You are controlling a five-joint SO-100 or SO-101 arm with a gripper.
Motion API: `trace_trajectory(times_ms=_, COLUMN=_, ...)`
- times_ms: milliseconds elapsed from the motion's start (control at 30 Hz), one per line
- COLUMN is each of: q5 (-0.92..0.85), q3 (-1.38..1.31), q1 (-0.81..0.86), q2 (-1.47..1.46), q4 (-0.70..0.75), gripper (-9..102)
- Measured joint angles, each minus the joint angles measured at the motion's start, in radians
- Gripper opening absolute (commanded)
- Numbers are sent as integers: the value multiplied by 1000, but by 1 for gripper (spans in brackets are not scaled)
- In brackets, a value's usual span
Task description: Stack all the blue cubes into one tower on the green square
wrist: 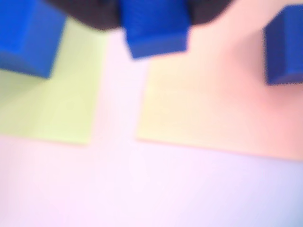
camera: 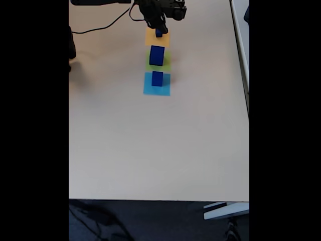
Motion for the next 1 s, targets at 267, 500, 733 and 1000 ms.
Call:
trace_trajectory(times_ms=267, q5=106, q3=0, q1=-94, q2=-75, q4=-100, gripper=0)
trace_trajectory(times_ms=500, q5=144, q3=0, q1=-117, q2=-126, q4=-126, gripper=0)
trace_trajectory(times_ms=733, q5=175, q3=8, q1=-138, q2=-152, q4=-147, gripper=0)
trace_trajectory(times_ms=1000, q5=176, q3=32, q1=-137, q2=-153, q4=-175, gripper=0)
